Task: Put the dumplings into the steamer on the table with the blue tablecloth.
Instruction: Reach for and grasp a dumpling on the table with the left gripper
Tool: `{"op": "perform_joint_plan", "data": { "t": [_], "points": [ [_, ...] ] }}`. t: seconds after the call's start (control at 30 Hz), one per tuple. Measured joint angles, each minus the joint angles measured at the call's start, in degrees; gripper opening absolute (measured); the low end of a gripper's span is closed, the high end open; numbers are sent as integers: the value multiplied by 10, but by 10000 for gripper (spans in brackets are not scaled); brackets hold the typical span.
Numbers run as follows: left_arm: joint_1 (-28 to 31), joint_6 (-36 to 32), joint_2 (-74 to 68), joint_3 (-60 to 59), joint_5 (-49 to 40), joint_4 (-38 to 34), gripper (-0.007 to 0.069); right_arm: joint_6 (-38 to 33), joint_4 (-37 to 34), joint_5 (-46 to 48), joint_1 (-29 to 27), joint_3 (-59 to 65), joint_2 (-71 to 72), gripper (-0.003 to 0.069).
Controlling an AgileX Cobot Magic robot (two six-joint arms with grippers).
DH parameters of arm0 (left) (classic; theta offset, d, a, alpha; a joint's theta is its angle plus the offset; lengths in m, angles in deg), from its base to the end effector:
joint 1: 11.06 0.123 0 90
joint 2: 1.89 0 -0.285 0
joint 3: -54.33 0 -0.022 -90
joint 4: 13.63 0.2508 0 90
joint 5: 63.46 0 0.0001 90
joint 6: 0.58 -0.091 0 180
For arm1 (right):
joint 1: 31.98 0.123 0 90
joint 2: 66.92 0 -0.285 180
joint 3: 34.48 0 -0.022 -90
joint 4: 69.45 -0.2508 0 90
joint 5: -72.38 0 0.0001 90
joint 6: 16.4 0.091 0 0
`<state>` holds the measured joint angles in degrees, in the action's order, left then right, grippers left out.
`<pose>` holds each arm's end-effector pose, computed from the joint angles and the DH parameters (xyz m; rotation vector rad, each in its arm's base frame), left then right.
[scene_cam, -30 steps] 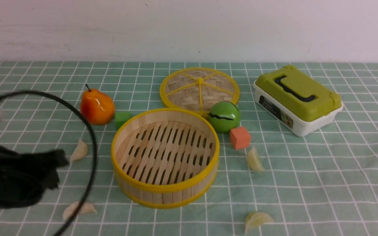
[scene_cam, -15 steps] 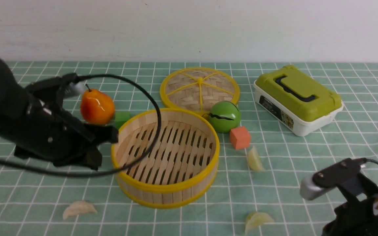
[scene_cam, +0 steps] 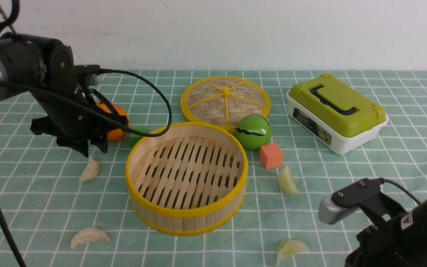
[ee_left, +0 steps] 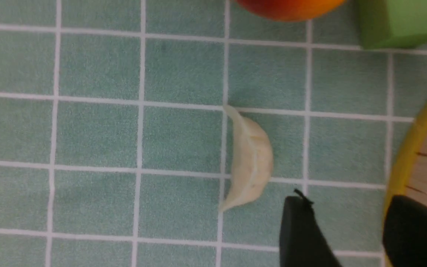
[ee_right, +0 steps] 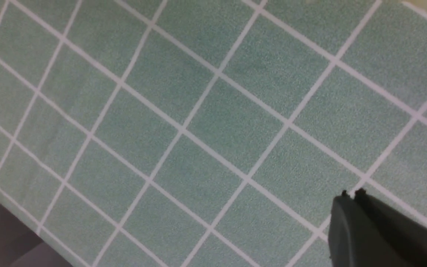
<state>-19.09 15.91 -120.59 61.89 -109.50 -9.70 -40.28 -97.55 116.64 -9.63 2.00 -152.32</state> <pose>0.4105 -0.0534 0.2193 -0.1506 2.7358 -0.0384 0.1989 0.1142 0.2113 -0.6960 2.7633 0.5483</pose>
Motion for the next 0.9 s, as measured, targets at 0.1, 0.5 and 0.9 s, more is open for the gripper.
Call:
{"op": "perform_joint_plan", "data": {
  "t": [0.1,0.5,0.9],
  "points": [
    [14,10,-35,11,-6,0,428,-10,-12,0,0,0,0,4],
    [21,2,-82,17,0,0,169,-29,-36,0,0,0,0,12],
    [21,-49,46,33,-22,-127,171,-30,-40,3,0,0,0,15]
  ]
}}
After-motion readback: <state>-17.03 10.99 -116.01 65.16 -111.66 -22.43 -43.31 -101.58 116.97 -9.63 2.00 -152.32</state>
